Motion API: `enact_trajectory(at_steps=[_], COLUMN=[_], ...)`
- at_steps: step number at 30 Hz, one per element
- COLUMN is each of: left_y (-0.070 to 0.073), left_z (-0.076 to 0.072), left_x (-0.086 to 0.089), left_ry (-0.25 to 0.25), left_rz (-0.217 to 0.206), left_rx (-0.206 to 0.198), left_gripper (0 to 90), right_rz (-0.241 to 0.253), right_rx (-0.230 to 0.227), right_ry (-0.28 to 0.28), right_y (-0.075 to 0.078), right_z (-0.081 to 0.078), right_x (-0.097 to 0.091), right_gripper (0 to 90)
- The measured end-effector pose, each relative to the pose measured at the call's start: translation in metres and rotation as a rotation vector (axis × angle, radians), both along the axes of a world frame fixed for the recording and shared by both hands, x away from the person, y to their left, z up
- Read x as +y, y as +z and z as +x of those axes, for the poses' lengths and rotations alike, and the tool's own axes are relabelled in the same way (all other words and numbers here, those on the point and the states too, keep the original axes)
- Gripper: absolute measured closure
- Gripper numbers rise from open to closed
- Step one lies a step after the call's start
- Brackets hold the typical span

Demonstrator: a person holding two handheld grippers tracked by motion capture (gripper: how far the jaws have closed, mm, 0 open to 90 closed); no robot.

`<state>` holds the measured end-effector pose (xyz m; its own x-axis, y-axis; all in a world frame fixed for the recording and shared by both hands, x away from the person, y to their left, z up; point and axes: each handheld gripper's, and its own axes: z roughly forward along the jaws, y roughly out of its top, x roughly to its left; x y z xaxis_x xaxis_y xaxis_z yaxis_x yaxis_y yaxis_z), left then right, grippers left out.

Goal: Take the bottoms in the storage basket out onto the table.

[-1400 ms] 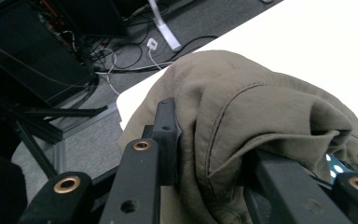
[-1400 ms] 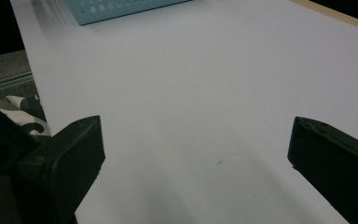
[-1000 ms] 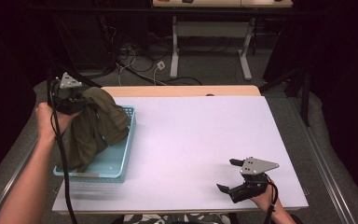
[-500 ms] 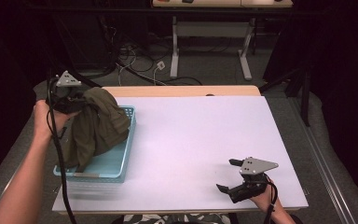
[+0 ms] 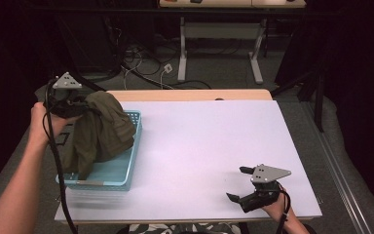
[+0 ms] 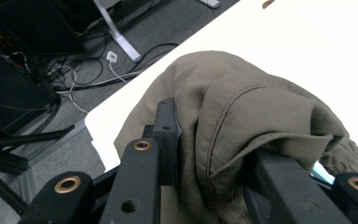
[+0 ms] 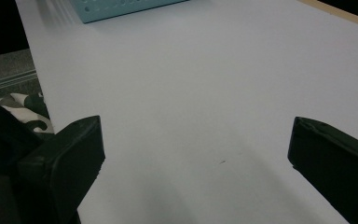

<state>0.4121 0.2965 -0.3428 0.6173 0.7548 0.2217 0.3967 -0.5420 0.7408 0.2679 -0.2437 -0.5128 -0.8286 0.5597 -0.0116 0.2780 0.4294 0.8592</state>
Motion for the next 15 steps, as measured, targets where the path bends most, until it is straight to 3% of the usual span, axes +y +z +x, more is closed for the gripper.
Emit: enact_trajectory(at_steps=[8, 15], left_y=[0.005, 0.011], left_z=[-0.002, -0.004], left_x=[0.003, 0.000], left_ry=[-0.026, -0.065], left_rz=[-0.007, 0.029], left_rx=[0.008, 0.027], left_gripper=[73.5, 73.5], right_rz=[0.000, -0.002], right_rx=[0.002, 0.001], right_ry=[0.003, 0.003], right_y=[0.000, 0.000], right_z=[0.001, 0.000], right_x=[0.000, 0.000], right_gripper=[3.5, 3.5])
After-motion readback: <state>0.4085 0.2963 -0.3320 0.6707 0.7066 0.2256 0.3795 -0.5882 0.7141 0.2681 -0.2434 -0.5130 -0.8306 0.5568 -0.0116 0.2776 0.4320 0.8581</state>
